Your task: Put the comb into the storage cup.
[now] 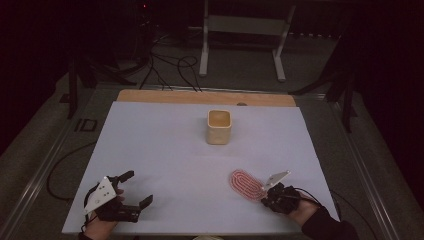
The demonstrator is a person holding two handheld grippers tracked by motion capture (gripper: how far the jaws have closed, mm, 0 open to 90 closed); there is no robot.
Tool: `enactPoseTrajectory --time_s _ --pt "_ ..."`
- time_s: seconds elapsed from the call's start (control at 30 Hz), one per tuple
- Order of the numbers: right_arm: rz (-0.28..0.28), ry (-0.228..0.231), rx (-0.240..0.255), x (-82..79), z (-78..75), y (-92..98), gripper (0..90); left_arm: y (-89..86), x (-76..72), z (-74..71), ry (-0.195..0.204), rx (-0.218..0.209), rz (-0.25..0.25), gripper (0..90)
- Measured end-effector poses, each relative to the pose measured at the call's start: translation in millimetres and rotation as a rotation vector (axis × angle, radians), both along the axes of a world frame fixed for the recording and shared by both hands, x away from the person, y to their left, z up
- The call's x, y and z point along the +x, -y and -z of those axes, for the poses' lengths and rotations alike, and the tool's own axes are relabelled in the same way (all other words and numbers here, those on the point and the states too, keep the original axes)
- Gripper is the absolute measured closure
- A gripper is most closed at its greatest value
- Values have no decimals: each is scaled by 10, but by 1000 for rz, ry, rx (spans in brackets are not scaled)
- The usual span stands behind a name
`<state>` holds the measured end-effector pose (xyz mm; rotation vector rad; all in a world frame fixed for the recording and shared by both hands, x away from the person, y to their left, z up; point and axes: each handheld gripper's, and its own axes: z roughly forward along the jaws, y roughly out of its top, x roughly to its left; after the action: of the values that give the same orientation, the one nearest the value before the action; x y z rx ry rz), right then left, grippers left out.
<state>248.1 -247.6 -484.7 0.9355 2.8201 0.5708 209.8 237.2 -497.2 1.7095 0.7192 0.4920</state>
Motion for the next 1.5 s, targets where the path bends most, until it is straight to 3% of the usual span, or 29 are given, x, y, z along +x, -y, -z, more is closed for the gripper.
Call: enactPoseTrajectory --time_s 0.47,0.8,1.07,1.1,1.2,1.23,1.27,1.3,1.4,1.43,1.47,1.5 --pt "41 27 -5 222 9 98 900 -5 -3 2 0 4 -3 2" --pt "2 15 1 203 -36 88 896 -9 -12 1 0 2 -5 2" --pt "-40 14 9 166 -98 110 811 -10 -7 3 -1 2 -5 2" --pt "-73 -2 3 149 -98 102 751 -9 -6 2 -1 0 -4 2" --pt "-99 -3 -5 134 -88 93 705 -8 -8 4 -3 1 -4 2" --pt "-119 -12 -2 122 -86 85 616 -8 -6 3 -3 0 -4 2" --pt "-119 -12 -2 122 -86 85 616 -8 -6 3 -3 0 -4 1" --pt "-145 -22 1 105 -90 77 533 -9 -6 3 -3 -1 -4 2" --pt "-153 -33 5 102 -99 79 457 -10 -6 5 -3 0 -5 2" --pt "-152 -36 20 106 -104 86 375 -10 -1 5 -4 -4 -4 2" --pt "-152 -36 20 106 -104 86 375 -10 -1 5 -4 -4 -4 2" --pt "-167 -43 33 108 -114 97 294 -9 -3 5 -4 -1 -4 1"
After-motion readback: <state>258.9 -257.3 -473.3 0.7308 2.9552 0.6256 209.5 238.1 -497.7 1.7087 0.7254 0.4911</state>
